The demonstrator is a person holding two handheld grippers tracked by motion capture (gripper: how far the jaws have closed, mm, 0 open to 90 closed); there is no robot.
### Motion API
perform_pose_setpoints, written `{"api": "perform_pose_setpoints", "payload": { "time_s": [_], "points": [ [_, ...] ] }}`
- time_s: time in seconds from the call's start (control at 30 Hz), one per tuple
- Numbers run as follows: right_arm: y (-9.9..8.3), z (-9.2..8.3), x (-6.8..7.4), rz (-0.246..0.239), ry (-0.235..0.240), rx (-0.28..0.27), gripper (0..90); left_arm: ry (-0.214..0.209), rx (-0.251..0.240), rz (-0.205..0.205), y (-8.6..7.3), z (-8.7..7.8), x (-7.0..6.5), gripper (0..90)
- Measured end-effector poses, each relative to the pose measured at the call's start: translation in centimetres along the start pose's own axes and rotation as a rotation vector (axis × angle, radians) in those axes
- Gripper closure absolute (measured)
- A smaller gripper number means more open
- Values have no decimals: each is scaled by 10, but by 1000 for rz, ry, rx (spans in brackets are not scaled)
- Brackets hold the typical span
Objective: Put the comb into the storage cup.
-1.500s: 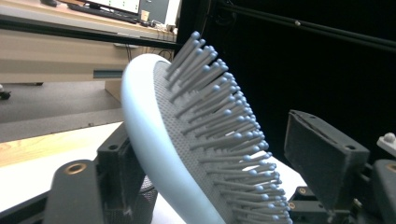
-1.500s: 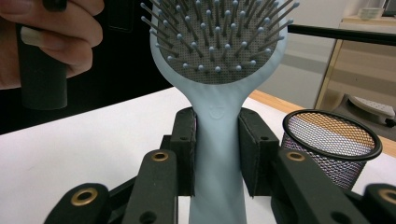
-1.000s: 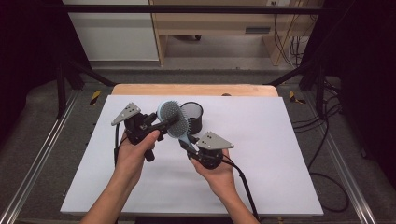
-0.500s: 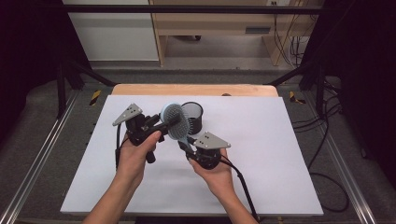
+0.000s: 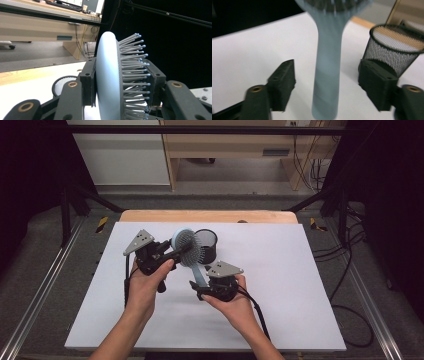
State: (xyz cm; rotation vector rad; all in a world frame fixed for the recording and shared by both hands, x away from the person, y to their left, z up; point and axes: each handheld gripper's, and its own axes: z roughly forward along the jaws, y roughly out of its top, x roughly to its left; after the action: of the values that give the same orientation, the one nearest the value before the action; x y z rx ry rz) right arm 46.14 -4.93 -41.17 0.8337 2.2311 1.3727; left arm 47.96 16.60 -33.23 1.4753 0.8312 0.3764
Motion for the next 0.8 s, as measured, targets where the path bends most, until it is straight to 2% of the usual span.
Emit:
{"api": "perform_pose_setpoints", "payload": {
  "time_s": [0.17,0.27,0.47,0.67,0.7,0.8],
  "points": [
    [-4,-2,-6,22,17,34,208,19,-15,16,3,-1,-1,529],
    [-6,-4,-9,26,7,35,151,19,-17,26,4,-1,-1,529],
    [-10,-11,-19,71,0,23,102,22,-17,36,5,-3,-2,528],
    [-12,-14,-21,70,-34,24,98,26,-21,32,5,-4,-2,526],
    [-14,-17,-22,73,-61,7,101,27,-19,35,5,-4,-1,526],
    [-18,-19,-23,74,-67,2,95,39,-13,47,5,-7,0,525]
  ]
}}
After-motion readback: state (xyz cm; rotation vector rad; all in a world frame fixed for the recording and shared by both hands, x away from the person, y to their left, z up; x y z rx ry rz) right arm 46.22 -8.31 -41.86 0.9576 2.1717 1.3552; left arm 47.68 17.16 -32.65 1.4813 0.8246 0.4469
